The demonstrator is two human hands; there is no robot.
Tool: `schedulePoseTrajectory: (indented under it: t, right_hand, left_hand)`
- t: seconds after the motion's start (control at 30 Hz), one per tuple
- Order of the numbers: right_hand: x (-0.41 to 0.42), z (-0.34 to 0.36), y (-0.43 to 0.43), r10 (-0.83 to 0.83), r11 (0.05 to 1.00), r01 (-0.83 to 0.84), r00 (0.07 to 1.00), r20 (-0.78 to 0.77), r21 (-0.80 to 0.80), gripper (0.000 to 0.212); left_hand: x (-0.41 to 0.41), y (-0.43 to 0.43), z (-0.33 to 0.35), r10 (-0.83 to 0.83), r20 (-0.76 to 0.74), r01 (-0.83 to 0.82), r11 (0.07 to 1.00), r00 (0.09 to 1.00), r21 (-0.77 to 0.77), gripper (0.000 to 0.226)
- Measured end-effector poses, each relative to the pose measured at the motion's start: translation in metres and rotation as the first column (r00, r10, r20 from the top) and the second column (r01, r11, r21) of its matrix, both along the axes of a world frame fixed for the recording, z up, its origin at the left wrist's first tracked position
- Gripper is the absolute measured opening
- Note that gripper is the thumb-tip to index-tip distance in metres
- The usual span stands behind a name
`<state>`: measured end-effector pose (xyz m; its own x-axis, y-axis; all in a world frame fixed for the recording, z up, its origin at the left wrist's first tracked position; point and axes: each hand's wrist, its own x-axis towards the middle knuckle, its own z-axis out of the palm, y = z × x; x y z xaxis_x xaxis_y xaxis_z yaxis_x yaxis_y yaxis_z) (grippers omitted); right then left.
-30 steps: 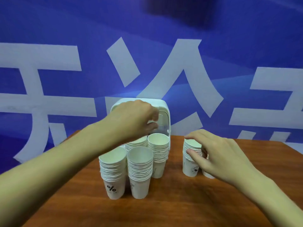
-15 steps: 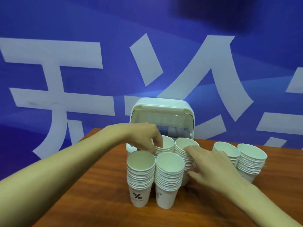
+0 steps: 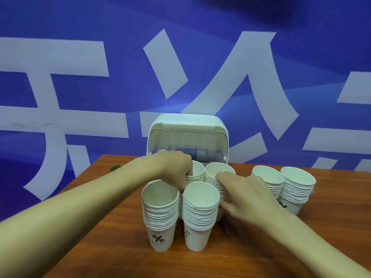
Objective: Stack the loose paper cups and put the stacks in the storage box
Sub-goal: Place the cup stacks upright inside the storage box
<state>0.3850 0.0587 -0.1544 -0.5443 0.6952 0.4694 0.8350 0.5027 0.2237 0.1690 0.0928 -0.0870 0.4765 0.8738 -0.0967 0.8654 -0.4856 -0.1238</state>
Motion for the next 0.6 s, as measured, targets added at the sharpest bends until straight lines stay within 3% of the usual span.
schedulePoseTrajectory:
  t: [0.13, 0.3, 0.6]
  right_hand:
    - [-0.001, 0.002, 0.002, 0.005, 1.0, -0.005, 1.0, 0.009, -0.004, 0.03]
    - [-0.001, 0.007, 0.0, -0.001, 1.0, 0.0, 0.999, 0.034, 0.011, 0.041]
    - [-0.002, 0.006, -0.002, -0.003, 0.998, 0.007, 0.998, 0.056, -0.058, 0.032]
  left_hand:
    - [0.002, -0.003, -0.001, 0.02, -0.007, -0.02, 1.0, 1.0, 0.017, 0.022]
    - [0.002, -0.008, -0.001, 0.031, -0.043, -0.025, 0.99, 0.999, 0.139, 0.03]
    - [-0.007, -0.011, 0.004, 0.125, -0.08, -0.118, 0.988, 0.989, 0.096, 0.042]
